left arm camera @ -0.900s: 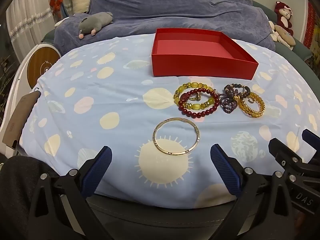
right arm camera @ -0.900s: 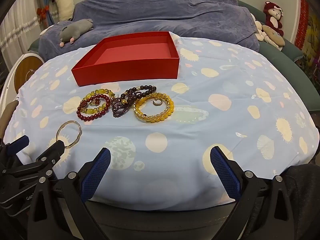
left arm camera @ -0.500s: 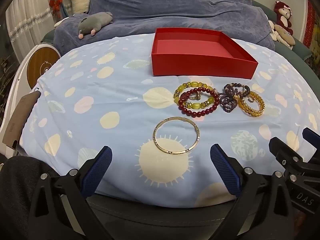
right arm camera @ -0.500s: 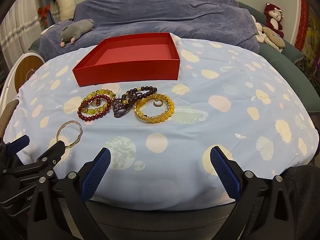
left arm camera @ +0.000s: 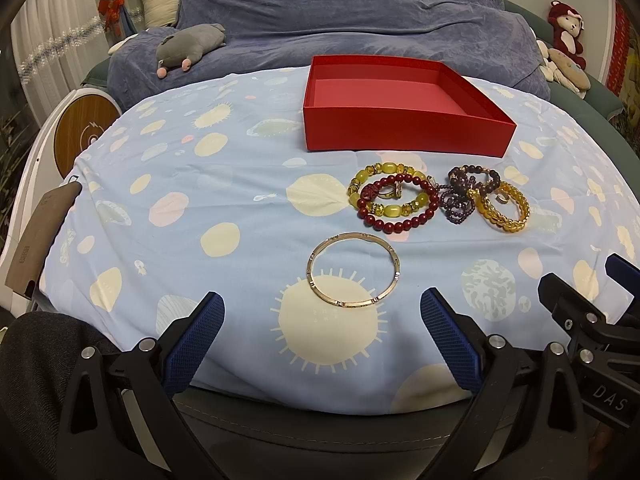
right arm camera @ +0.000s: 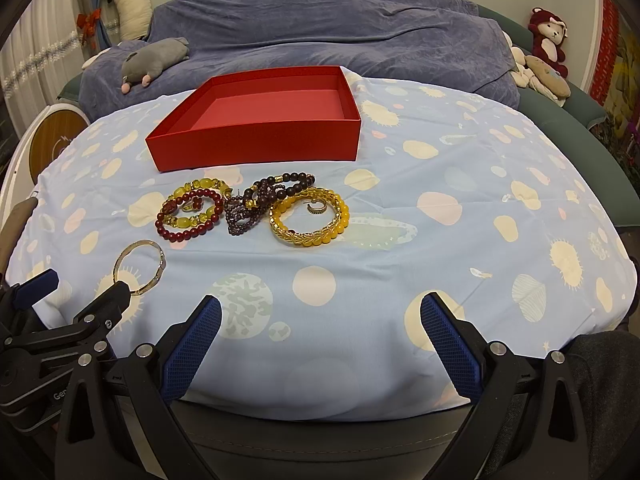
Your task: Organize jewelry
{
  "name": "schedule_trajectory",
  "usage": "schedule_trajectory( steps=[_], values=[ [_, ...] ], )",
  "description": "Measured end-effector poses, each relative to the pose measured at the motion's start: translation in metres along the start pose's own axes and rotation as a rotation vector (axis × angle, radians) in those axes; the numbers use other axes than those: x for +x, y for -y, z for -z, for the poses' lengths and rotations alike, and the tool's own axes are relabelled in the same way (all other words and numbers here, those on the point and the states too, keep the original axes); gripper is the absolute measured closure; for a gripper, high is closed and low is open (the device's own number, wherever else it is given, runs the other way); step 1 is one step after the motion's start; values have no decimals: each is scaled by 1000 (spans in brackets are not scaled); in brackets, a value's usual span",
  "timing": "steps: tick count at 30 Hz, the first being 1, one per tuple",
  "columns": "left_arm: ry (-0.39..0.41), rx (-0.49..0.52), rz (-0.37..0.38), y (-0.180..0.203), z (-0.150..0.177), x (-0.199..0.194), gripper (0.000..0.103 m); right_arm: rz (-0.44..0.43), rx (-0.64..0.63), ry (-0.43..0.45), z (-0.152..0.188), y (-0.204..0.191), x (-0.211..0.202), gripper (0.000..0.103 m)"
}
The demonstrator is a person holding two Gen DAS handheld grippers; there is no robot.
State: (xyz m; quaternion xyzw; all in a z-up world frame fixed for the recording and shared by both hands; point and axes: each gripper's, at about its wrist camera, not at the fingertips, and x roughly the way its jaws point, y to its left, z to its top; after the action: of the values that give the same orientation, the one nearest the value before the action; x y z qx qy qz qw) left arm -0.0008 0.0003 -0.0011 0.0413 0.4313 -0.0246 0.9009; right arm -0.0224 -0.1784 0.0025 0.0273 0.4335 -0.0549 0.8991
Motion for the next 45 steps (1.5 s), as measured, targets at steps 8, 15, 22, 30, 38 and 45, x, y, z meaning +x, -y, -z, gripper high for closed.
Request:
schedule_trajectory(
  steps=[8,15,22,30,38,45],
  values=[
    [1,1,-1,0,-1,0,9,1,-1,0,0,-1,0,7],
    [-1,1,-2,0,-1,0,9,1,-2,1,0,-1,-1,7],
    [-2,0,-1,0,-1,0,9,2,-3,1,0,-1,-1,7],
    [0,1,-2,0,-1,0,9,2,-3,2,0,-1,-1,7],
    [-2,0,0,0,-1,0,9,3,-3,2,0,-1,-1,7],
    [-1,11,-2,1,-1,0,9,3,4,3,0,1,-5,7]
  ],
)
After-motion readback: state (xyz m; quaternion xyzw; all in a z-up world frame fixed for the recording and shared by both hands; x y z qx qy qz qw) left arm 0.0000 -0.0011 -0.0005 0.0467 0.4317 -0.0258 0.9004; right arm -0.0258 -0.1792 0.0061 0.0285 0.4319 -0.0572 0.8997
